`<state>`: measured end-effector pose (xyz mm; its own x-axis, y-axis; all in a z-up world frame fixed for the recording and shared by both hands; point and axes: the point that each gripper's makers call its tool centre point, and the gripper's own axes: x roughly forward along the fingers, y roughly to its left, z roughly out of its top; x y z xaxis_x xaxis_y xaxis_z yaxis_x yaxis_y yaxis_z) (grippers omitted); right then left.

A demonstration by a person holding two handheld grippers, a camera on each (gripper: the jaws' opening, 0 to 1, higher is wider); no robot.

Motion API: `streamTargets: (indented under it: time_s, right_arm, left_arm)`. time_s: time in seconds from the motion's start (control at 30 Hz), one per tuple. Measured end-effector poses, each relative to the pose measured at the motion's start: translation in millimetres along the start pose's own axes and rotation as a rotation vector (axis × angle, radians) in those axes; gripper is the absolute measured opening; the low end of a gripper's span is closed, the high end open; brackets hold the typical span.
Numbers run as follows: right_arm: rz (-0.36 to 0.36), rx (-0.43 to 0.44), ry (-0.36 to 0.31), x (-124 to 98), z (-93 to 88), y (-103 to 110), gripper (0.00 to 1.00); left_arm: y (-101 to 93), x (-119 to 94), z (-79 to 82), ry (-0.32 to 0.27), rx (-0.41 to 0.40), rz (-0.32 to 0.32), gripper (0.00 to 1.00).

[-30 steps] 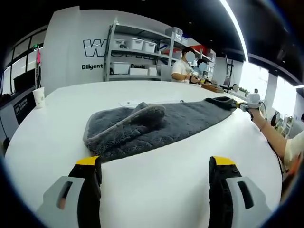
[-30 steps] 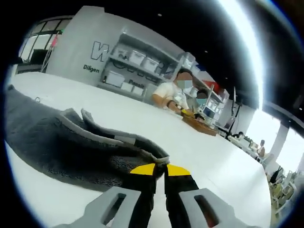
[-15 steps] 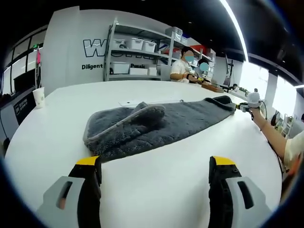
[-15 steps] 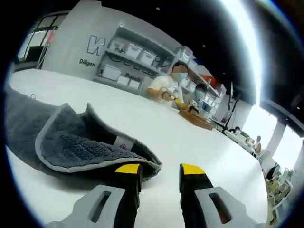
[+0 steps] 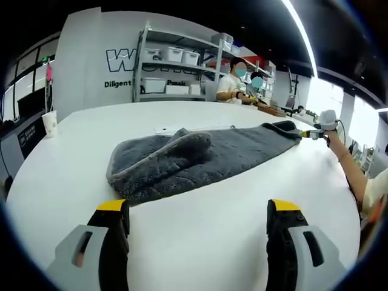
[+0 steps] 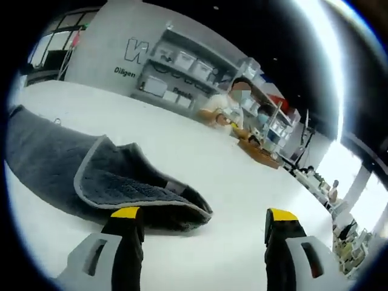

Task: Open the folded towel by lifting each exposed corner and separating the folded layers until the towel lies flat within the target outline without major curled edges

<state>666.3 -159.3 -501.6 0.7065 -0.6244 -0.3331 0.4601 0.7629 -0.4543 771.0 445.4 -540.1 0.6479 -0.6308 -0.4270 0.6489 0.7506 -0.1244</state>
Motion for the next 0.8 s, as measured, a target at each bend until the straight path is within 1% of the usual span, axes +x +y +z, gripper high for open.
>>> streamTargets:
  time_s: [0.07, 0.13, 0.17, 0.2, 0.23, 0.3, 0.33, 0.4, 0.47, 0.5, 0.53, 0.57, 0.67, 0.8]
  right_arm:
    - [0.02, -0.021, 0.009, -2, 1.4, 5, 0.89]
    - [0.083, -0.037, 0.015, -4, 2.6, 17, 0.95]
    - [0.126, -0.04, 0.017, -4, 3.3, 24, 0.98]
    - [0.166, -0.04, 0.002, -5, 6.7, 32, 0.99]
    - [0.207, -0.038, -0.009, -7, 9.1, 40, 0.99]
    - [0.258, -0.029, -0.011, -10, 11.1, 50, 0.99]
    - [0.275, -0.043, -0.013, -11, 11.8, 54, 0.99]
    - [0.313, -0.084, 0.011, -13, 8.9, 63, 0.99]
    - [0.336, -0.116, 0.022, -15, 7.2, 69, 0.99]
    - [0.363, -0.143, 0.026, -18, 6.4, 76, 0.99]
    - [0.374, -0.147, 0.024, -18, 6.5, 78, 0.99]
    - [0.427, -0.164, 0.019, -24, 6.5, 90, 0.99]
    - [0.495, -0.185, 0.004, -30, 8.9, 106, 0.99]
    - [0.515, -0.236, -0.02, -36, 15.2, 119, 0.99]
  left_arm:
    - [0.5, 0, -0.6, 0.003, 0.0, 0.001, 0.93]
    - [0.9, 0, -0.6, 0.003, 0.001, 0.003, 0.93]
    - [0.9, 0, -0.9, 0.004, 0.0, 0.003, 0.93]
    - [1.1, 0, -1.2, 0.005, 0.001, 0.004, 0.93]
    - [1.4, 0, -1.5, 0.007, 0.001, 0.005, 0.93]
    - [1.9, 0, -2.1, 0.01, 0.002, 0.007, 0.93]
    - [2.0, 0, -2.3, 0.011, 0.003, 0.007, 0.93]
    - [1.9, 0, -2.1, 0.012, 0.006, 0.007, 0.93]
    - [1.7, -1, -1.6, 0.011, 0.006, 0.006, 0.93]
    - [1.9, -1, -1.4, 0.01, 0.006, 0.006, 0.93]
    - [1.9, -1, -1.4, 0.01, 0.006, 0.006, 0.93]
    - [2.4, -1, -1.4, 0.011, 0.007, 0.008, 0.93]
    - [3.4, -1, -1.2, 0.011, 0.006, 0.009, 0.93]
    - [3.6, -2, -0.3, 0.01, 0.007, 0.007, 0.93]
